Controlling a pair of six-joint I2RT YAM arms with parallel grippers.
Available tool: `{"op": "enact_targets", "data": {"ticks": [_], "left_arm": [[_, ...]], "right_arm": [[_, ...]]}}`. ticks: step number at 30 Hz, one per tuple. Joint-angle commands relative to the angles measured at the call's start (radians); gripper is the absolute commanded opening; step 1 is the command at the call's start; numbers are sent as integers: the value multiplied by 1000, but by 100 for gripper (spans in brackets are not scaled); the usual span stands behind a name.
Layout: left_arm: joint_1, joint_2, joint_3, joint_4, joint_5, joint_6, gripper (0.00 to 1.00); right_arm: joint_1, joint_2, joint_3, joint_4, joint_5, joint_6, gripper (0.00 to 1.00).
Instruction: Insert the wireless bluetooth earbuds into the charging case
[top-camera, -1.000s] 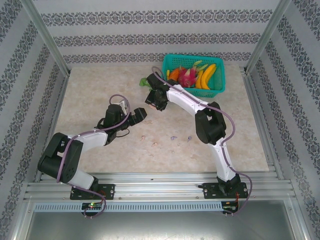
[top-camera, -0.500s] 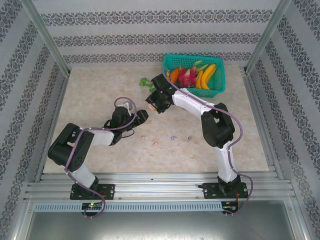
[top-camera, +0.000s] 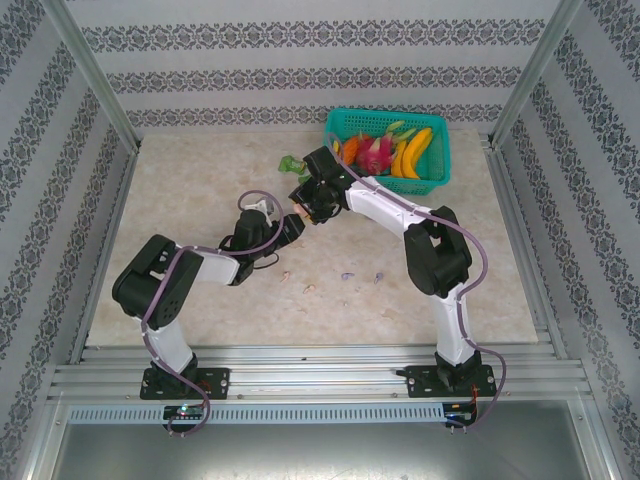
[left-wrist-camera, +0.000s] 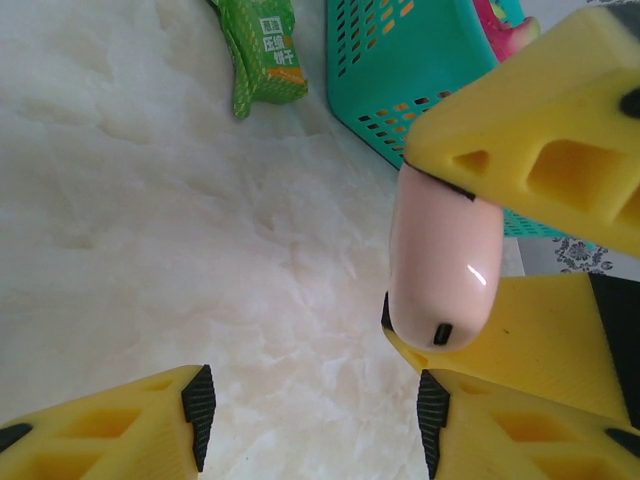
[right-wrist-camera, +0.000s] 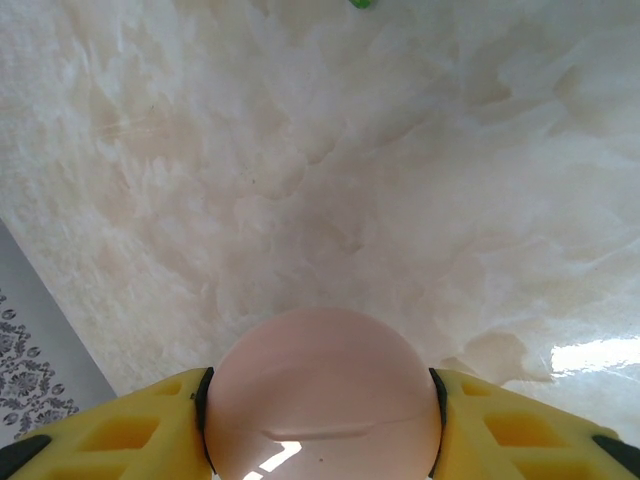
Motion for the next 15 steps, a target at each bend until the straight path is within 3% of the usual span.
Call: {"op": "enact_targets", "data": {"ticks": [1, 15], "left_arm": [[-14, 18, 28, 72, -21, -19, 56], [-14, 16, 13, 158, -98, -64, 53]], "right_arm": [[10, -53, -25, 12, -10, 16, 49], [24, -76, -57, 24, -8, 35, 49]]}}
